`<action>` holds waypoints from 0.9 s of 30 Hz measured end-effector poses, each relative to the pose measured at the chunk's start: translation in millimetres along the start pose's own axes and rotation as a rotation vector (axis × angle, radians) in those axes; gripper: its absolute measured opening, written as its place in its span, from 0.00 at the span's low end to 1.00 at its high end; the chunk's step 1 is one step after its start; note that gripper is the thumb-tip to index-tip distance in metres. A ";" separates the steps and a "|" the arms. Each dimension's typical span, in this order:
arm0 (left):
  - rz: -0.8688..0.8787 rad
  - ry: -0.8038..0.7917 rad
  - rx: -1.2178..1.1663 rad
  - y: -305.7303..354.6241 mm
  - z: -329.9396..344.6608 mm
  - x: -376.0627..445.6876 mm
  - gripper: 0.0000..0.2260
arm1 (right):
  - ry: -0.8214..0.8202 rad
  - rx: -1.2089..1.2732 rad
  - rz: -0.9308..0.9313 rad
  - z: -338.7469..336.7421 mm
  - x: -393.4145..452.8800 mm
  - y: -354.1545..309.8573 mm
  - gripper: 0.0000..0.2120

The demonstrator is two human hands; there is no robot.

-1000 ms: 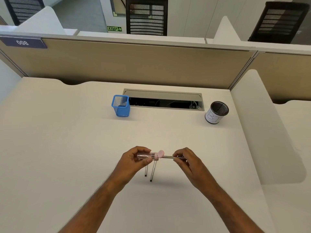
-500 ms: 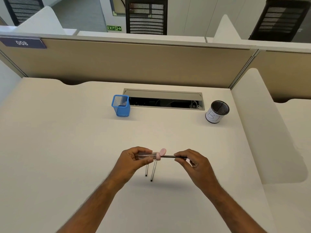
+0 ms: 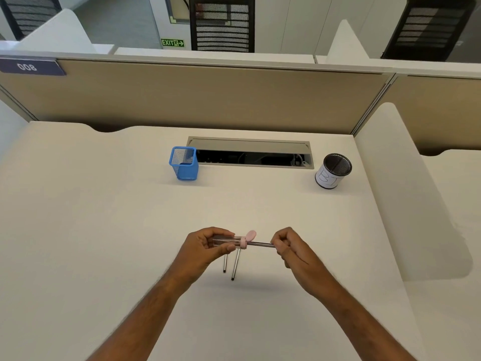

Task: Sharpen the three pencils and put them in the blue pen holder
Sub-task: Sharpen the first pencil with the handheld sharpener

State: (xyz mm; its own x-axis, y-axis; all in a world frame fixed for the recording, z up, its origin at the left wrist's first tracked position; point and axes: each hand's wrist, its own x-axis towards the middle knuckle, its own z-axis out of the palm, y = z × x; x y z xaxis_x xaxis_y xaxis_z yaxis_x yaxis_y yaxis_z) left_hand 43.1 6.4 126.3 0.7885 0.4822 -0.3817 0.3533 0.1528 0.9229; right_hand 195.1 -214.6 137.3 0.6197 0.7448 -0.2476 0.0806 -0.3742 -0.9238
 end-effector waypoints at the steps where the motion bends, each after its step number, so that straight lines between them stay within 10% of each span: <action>1: -0.003 0.002 0.001 -0.6 -0.6 0.0 0.12 | -0.016 0.023 0.000 -0.5 -0.9 0.2 0.06; 10: 0.004 0.010 -0.027 1.5 -5.6 -1.9 0.11 | 0.141 0.029 -0.070 0.0 -0.9 -6.3 0.07; 27: 0.003 0.016 0.020 2.7 -8.3 1.8 0.10 | -0.044 0.069 0.023 -4.3 7.2 -1.1 0.10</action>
State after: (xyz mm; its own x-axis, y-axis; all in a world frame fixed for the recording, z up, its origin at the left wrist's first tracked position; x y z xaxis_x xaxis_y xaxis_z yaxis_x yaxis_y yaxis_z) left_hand 41.3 14.9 128.5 0.7813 0.4968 -0.3779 0.3612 0.1339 0.9228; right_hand 202.9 -211.2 137.8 0.5861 0.7602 -0.2805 0.0113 -0.3538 -0.9352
